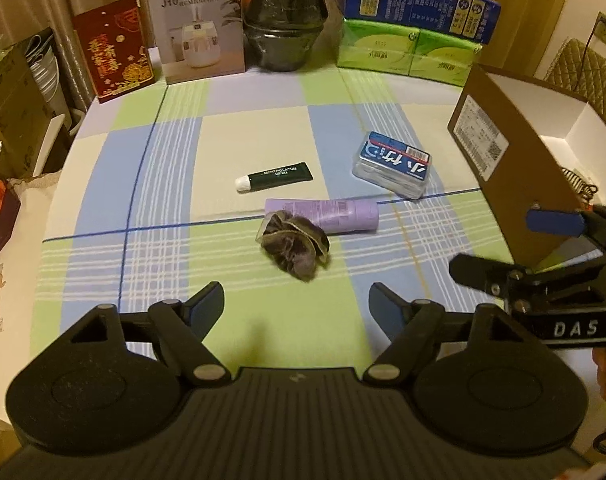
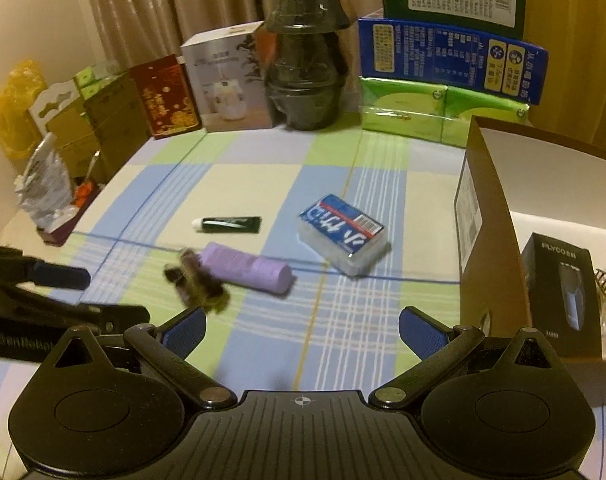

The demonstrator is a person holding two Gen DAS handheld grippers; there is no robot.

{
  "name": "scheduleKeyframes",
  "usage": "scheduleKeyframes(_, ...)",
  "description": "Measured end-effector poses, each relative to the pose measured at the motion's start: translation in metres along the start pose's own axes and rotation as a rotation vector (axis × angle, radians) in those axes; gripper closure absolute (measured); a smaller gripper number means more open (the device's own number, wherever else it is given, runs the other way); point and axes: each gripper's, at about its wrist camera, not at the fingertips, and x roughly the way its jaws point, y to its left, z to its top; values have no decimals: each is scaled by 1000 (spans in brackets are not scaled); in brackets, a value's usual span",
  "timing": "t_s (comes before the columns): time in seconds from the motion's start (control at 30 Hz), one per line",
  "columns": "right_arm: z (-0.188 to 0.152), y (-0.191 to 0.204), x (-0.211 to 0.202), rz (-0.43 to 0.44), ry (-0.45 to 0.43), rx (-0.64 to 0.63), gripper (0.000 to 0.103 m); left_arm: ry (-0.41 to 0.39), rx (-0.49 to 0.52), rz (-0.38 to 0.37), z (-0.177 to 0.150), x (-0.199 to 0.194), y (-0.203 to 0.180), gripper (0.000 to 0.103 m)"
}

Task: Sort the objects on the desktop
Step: 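Withdraw both tools from the box toward the scrunchie and purple tube, then grasp the dark scrunchie with the left tool while the right tool grasps the purple tube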

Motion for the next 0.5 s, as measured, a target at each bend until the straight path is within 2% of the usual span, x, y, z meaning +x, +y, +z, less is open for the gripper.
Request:
scheduleKeyframes(0.13,10,-5,17,-18,4,10,2,0,2,-10,8,22,-1,36)
scheduleKeyframes(0.47,20,-12,45,-19,35,12,4,18,-48,-33,26,78,2,43)
scheduleKeyframes(0.5,20,-11,47,-13,38,7,5,25,-51,-31,27,83,3,47)
